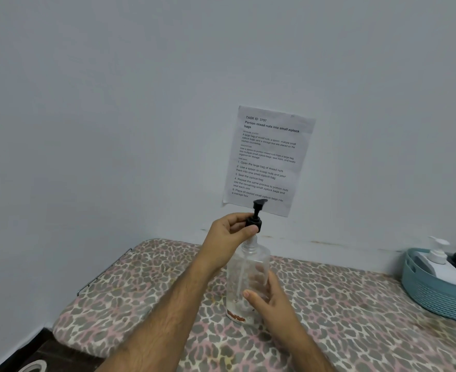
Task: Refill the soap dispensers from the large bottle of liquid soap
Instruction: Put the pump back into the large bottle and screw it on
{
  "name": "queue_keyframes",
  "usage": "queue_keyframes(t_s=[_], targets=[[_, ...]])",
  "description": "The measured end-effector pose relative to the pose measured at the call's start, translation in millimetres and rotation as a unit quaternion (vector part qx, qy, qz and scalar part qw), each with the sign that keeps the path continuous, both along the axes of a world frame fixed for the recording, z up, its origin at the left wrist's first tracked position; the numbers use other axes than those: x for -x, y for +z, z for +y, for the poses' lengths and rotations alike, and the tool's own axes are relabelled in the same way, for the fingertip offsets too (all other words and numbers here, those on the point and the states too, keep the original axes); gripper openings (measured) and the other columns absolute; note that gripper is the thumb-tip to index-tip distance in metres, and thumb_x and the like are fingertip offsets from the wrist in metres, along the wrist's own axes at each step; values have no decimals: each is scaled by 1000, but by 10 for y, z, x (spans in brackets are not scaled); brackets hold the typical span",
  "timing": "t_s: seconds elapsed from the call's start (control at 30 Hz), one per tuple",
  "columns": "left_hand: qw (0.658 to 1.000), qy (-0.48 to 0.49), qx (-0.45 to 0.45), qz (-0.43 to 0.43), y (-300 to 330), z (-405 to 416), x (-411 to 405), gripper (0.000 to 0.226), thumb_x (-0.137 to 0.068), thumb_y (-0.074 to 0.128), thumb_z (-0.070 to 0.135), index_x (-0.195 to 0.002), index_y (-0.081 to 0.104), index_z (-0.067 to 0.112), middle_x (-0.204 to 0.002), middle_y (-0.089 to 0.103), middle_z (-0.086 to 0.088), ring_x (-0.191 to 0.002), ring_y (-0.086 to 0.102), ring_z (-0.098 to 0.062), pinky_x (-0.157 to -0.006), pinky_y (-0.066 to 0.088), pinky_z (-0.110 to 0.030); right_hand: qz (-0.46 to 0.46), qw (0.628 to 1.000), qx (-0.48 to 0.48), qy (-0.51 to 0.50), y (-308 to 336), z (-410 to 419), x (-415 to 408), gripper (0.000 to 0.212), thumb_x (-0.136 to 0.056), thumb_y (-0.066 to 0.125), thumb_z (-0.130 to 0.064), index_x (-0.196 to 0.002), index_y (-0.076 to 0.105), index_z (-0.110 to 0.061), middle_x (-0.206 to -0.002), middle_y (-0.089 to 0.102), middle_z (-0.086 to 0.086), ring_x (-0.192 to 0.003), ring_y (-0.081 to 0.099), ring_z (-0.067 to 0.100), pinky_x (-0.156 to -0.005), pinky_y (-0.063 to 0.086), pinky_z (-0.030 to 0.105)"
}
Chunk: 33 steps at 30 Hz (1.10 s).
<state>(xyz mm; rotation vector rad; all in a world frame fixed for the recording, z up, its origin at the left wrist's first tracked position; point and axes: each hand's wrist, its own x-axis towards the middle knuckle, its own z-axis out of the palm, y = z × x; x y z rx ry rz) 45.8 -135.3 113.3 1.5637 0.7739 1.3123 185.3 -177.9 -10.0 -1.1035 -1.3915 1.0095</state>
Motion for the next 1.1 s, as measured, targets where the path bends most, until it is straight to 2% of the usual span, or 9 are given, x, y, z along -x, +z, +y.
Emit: queue_keyframes(t_s=[0.13, 0.2, 0.27, 0.37, 0.47, 0.63, 0.73, 0.9, 1.1], targets=[[1000, 2, 11, 19, -108, -21, 22, 26, -89, 70, 5, -109, 69, 20, -106, 76, 0, -104, 70, -13, -87, 52, -20, -15, 1000, 3, 7, -10, 6, -15, 55, -90, 71, -27, -114, 47, -70, -124, 61, -20, -116, 59, 0, -94, 54, 30], [1000, 2, 17, 25, -149, -29, 34, 24, -90, 69, 8, -110, 69, 21, -107, 76, 1, -104, 70, -11, -88, 52, -20, -25, 999, 16, 14, 23, 16, -29, 53, -89, 72, -32, -117, 44, -66, -127, 58, -15, -116, 59, 6, -85, 58, 32], [999, 4, 18, 29, -174, -34, 41, 22, -92, 67, 9, -109, 68, 22, -108, 75, 2, -105, 69, -9, -88, 51, -18, -50, 998, 19, 22, 59, 44, -61, 55, -86, 74, -36, -122, 40, -61, -128, 56, -10, -117, 59, 10, -88, 58, 36], [999, 7, 13, 47, -183, -49, 49, 20, -95, 64, 13, -108, 68, 28, -110, 74, 5, -107, 67, -4, -87, 49, -14, -83, 996, 2, 20, 171, 44, -90, 60, -86, 76, -36, -127, 36, -53, -126, 56, -10, -116, 58, 7, -89, 53, 23], [997, 8, 11, 82, -198, -37, 64, 18, -98, 60, 19, -110, 66, 31, -113, 73, 7, -109, 65, -1, -89, 46, -13, -71, 997, -26, 7, 345, 22, -85, 64, -84, 75, -37, -135, 35, -40, -124, 55, -19, -108, 56, -11, -79, 48, 7], [993, -10, 26, 112, -174, -19, 101, 21, -102, 53, 21, -120, 63, 24, -120, 68, 8, -110, 62, 5, -86, 46, -8, -76, 995, -57, -13, 521, 59, -60, 49, -90, 70, -34, -132, 44, -35, -111, 61, -14, -95, 58, -15, -74, 45, 5], [990, -16, 38, 136, -146, -24, 109, 23, -101, 52, 30, -120, 65, 25, -118, 69, 11, -107, 61, 9, -87, 44, -12, -77, 995, -54, -10, 520, 64, -55, 46, -91, 70, -35, -130, 47, -36, -114, 64, -14, -100, 61, -10, -77, 47, 7], [987, 79, -7, 138, -164, 31, 24, 63, -82, 64, 65, -128, 62, 21, -123, 66, 8, -117, 58, -4, -103, 44, -30, -94, 994, -56, -5, 517, 55, -46, 43, -90, 69, -41, -127, 47, -43, -110, 63, -17, -108, 60, -2, -87, 47, 17], [993, 110, -17, 48, -111, 23, -11, 42, -78, 83, 20, -116, 64, 20, -90, 70, -1, -87, 69, -11, -81, 52, -23, -94, 994, -51, -4, 544, 21, -76, 45, -92, 68, -39, -130, 44, -41, -114, 61, -17, -108, 59, -7, -81, 46, 10]])
